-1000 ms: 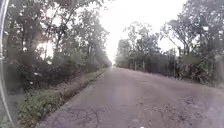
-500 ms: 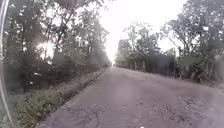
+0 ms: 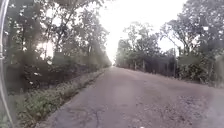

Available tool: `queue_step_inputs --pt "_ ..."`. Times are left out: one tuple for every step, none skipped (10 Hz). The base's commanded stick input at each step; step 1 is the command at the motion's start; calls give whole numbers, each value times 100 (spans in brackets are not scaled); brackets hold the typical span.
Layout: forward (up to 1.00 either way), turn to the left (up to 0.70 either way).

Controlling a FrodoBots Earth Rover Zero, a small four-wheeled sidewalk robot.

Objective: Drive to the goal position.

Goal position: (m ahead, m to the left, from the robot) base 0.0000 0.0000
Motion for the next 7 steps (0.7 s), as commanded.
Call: queue_step_inputs --pt "10 1" --pt "10 1" --pt "10 1" --pt "10 1" --pt "10 1" --pt "10 1" --pt "10 1"
